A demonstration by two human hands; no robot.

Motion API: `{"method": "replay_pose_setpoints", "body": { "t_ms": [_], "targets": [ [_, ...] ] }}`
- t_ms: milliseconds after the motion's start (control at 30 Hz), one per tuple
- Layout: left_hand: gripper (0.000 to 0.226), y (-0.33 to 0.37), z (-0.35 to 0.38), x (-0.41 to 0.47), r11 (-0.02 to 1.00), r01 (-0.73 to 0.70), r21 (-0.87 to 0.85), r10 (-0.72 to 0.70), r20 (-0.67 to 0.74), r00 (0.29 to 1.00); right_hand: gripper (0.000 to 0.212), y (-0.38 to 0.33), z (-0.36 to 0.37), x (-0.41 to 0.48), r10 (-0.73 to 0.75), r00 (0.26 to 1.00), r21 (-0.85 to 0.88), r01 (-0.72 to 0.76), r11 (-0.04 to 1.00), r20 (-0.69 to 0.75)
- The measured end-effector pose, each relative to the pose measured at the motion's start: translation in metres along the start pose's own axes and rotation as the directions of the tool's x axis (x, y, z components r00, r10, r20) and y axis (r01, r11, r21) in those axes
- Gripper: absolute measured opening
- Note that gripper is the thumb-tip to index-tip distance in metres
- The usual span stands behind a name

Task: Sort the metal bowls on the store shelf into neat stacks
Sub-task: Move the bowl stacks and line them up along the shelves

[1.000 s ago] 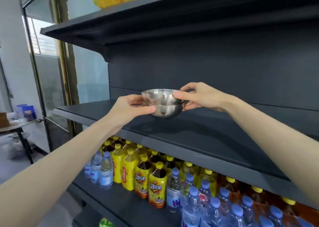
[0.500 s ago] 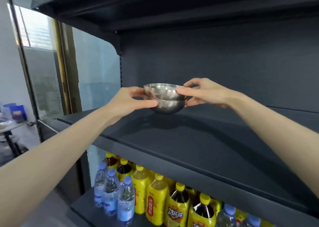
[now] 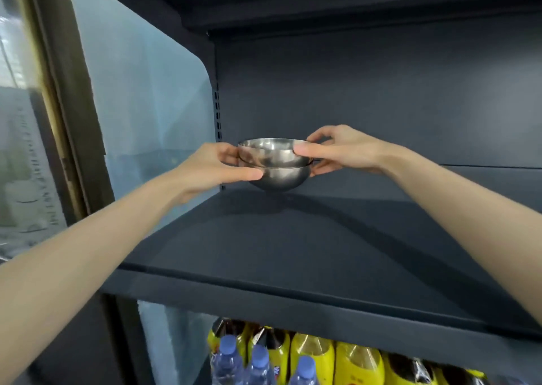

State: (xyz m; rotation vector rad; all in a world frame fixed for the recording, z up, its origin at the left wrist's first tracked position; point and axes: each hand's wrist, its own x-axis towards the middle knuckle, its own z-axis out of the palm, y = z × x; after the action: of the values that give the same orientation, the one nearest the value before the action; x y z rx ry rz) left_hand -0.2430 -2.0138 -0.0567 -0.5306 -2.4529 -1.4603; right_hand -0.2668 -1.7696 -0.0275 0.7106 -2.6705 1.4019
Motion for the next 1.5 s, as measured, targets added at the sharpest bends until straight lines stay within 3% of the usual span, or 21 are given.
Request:
{"method": "replay_pose_setpoints", "body": {
  "t_ms": [233, 467, 933, 1133, 1267, 1500],
  "targets": [
    [0.025, -0.062, -0.048, 0.036, 1.000, 0.003, 0.007, -0.003, 0.096, 0.995, 0.056, -0.008, 0.047, 0.049, 0.107, 0.993, 0.048, -0.105, 0.993, -0.040],
    [0.026, -0.108, -0.069, 0.066, 0.999, 0.036, -0.038, -0.032, 0.106, 0.994, 0.052, 0.001, 0.077, 0.095, 0.164, 0.984, 0.061, -0.161, 0.985, -0.061],
    [0.025, -0.150, -0.079, 0.093, 0.997, 0.050, -0.064, -0.038, 0.181, 0.983, 0.060, 0.017, 0.097, 0.131, 0.235, 0.971, 0.058, -0.233, 0.971, -0.039],
    [0.026, -0.160, -0.076, 0.099, 0.996, 0.047, -0.070, -0.031, 0.209, 0.977, 0.055, 0.021, 0.098, 0.134, 0.258, 0.966, 0.048, -0.256, 0.965, -0.033],
    [0.040, -0.169, -0.077, 0.104, 0.997, 0.053, -0.065, -0.038, 0.216, 0.976, 0.037, 0.023, 0.100, 0.136, 0.270, 0.963, 0.045, -0.269, 0.962, -0.023],
    [0.039, -0.171, -0.067, 0.107, 0.996, 0.055, -0.065, -0.040, 0.222, 0.974, 0.062, 0.033, 0.095, 0.137, 0.309, 0.951, 0.029, -0.309, 0.951, -0.006]
  ]
}}
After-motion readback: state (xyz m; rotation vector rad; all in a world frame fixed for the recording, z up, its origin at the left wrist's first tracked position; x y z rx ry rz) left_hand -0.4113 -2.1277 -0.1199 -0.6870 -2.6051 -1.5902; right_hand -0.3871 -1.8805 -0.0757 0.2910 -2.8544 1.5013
